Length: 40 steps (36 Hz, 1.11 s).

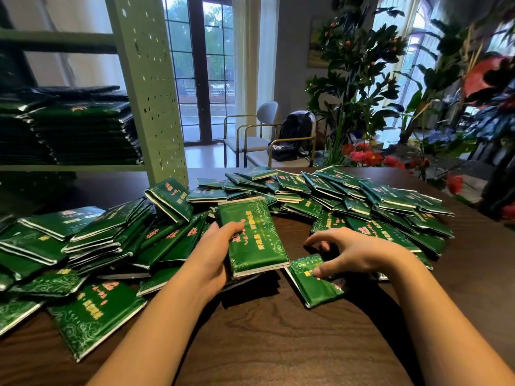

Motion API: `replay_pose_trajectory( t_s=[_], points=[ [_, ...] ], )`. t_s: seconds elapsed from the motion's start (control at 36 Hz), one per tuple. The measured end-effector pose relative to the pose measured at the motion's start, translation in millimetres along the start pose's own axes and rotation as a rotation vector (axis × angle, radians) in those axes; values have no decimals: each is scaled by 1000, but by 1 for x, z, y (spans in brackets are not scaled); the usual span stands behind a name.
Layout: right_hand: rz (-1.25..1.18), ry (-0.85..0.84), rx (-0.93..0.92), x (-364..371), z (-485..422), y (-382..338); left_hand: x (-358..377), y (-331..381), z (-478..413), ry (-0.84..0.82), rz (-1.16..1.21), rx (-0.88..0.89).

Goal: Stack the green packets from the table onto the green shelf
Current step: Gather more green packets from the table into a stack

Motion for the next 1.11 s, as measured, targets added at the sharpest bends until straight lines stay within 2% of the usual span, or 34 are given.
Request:
replay_pose_trajectory(
  t_s=[0.06, 0.11, 0.19, 0.36, 0.5, 0.56, 0.64, 0.69, 0.75, 0.83, 0.94, 1.11],
  points=[
    [-36, 25, 31, -2, 1, 2, 0, 0, 0, 5, -5, -1],
    [28, 75, 64, -5, 1, 4, -1, 0, 0, 6, -1, -4],
    [56, 196, 31, -12, -1, 1, -1, 0, 1, 7, 10, -7],
    [-408, 592, -162, -40, 6, 0, 0, -1, 1, 16, 14, -7],
    [-1013, 585, -209, -32, 5, -8, -2, -2, -1, 30, -39, 15],
    [-1119, 595, -216, -27, 2, -12, -2, -3, -1, 38, -68, 30],
    [-1083, 573, -224, -20, -2, -23, 0, -1, 0, 43, -109, 68],
    [-1175, 487, -296, -10, -4, -36, 1, -1, 0, 45, -131, 95],
    [-1138, 446, -377, 1, -4, -50, 2, -1, -2, 52, -159, 121],
    [-948, 518, -404, 12, -5, -61, 3, 1, -2, 79, -160, 161],
    [-869, 647, -436, 14, -1, -68, 9, 6, 4, 108, -139, 185],
    [-737, 636, -455, 21, 1, -71, 12, 0, 6, 22, -168, 196]
  ],
)
Point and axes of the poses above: each hand's wrist, its own z-axis away from the middle knuckle, its own x-axis out of the palm, y = z × x, the point moved 6 cm from there along -z, towards the middle knuckle, and after that the axes turned 5 degrees about -z, right-handed, at the moved point
